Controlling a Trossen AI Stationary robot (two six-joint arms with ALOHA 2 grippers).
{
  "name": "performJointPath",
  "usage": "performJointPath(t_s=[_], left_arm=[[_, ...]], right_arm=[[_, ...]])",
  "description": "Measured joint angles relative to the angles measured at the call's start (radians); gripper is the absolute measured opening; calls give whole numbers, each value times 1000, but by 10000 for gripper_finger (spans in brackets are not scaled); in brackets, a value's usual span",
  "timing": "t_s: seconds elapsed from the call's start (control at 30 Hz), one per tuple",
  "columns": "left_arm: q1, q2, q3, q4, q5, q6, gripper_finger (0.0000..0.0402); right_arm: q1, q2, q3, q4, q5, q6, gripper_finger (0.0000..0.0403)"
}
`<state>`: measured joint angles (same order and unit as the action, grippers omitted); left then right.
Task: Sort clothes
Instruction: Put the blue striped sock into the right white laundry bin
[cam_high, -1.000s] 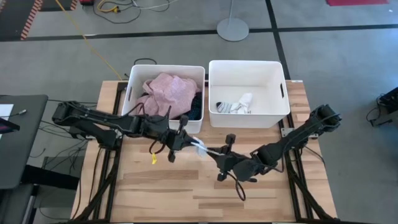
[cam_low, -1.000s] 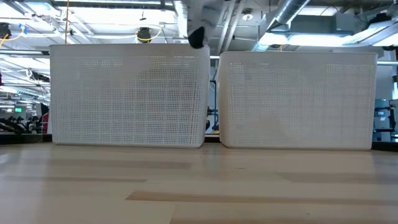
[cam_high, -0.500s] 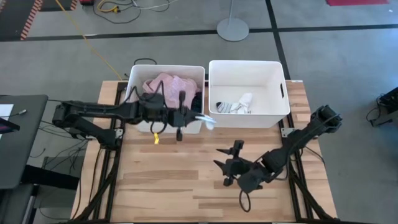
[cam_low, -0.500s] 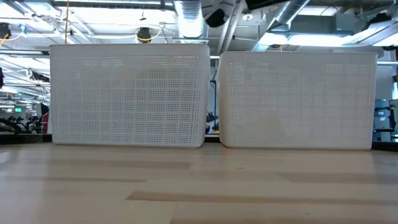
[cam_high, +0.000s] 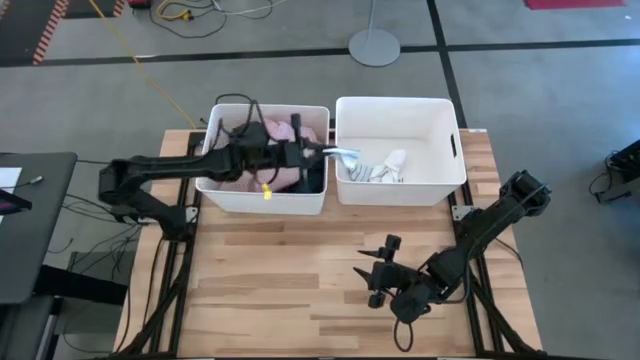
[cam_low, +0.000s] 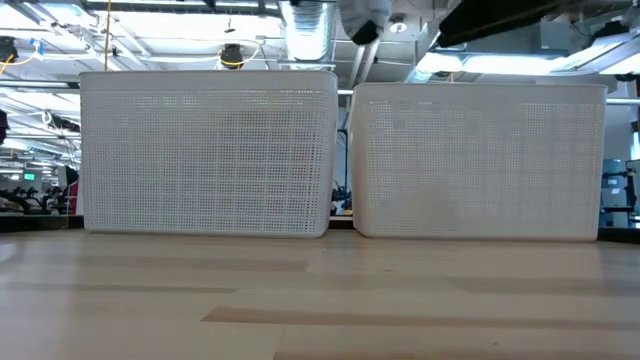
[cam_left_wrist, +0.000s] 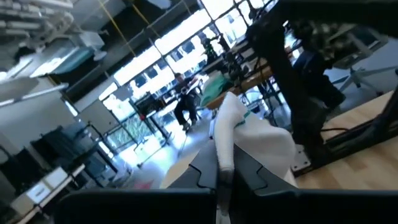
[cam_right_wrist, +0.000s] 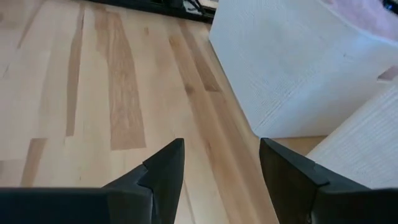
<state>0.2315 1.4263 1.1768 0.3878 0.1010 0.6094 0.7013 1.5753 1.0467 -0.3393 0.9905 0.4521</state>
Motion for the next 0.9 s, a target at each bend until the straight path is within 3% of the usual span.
performJointPath(t_s=[0.53,0.9], left_arm=[[76,365,360,-142,6,-45,11],[133,510,553,-379,130,-182,32]], right_arm=[[47,0,-71,26,-8,135,221],[52,0,-71,26,-7,150,221]])
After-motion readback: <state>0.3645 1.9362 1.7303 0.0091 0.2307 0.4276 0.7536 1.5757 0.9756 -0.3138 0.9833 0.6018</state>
